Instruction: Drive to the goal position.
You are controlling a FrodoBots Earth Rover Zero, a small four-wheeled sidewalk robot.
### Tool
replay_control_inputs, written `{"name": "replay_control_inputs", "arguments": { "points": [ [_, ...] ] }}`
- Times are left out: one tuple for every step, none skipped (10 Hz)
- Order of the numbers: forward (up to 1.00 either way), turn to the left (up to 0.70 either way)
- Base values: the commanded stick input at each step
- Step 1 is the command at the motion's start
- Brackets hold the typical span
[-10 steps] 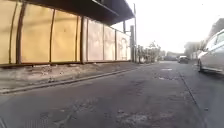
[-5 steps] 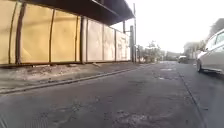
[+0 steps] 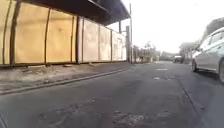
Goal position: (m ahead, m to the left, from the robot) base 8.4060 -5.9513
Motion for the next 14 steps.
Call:
{"name": "replay_control_inputs", "arguments": {
  "points": [
    [0.0, -0.23],
    [0.0, -0.92],
    [0.0, -0.99],
    [0.0, -0.99],
    [0.0, -0.99],
    [0.0, -0.99],
    [0.0, -0.99],
    [0.0, -0.99],
    [0.0, -0.99],
    [0.0, -0.98],
    [0.0, -0.69],
    [0.0, 0.0],
    [0.0, 0.0],
    [0.9, 0.0]
  ]
}}
